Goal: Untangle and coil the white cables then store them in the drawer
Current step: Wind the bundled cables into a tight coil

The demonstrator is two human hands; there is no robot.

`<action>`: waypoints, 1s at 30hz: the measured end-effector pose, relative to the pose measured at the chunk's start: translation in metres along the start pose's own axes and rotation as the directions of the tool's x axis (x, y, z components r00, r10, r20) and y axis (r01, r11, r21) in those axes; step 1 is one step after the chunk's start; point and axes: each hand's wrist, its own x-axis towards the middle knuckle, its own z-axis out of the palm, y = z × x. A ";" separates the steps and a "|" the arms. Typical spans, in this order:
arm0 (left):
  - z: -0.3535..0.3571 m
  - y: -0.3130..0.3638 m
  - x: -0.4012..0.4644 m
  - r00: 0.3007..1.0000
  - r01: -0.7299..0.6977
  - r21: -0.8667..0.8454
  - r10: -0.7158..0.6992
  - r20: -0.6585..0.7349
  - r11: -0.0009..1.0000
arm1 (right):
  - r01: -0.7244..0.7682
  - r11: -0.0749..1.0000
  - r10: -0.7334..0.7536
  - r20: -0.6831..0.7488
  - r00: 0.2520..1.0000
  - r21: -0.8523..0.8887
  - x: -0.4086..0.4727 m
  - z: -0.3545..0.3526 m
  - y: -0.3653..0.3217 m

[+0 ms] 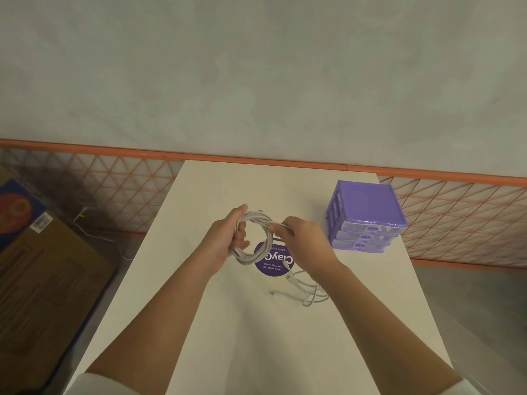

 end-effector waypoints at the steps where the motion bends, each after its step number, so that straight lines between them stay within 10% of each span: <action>1: -0.002 0.001 -0.002 0.998 0.039 0.042 -0.041 0.049 0.998 | 0.014 1.000 -0.014 -0.004 1.000 0.001 0.001 -0.001 0.003; 11: -0.022 0.014 -0.009 0.822 0.157 0.126 -0.200 0.534 0.980 | 0.008 0.975 -0.014 0.024 1.000 0.223 -0.002 -0.024 -0.019; 21: -0.003 0.031 -0.013 0.751 -0.011 0.477 -0.308 0.584 0.879 | 0.025 0.997 -0.030 0.066 0.997 0.079 0.014 -0.024 -0.024; 27: 0.015 0.034 -0.017 0.869 -0.253 0.805 -0.240 0.433 0.537 | 0.078 0.972 -0.092 -0.056 0.994 -0.221 0.022 -0.024 -0.022; 30: 0.017 0.034 -0.023 0.893 -0.304 0.809 -0.146 0.426 0.502 | 0.134 0.987 -0.136 -0.020 0.991 -0.088 0.020 -0.026 -0.023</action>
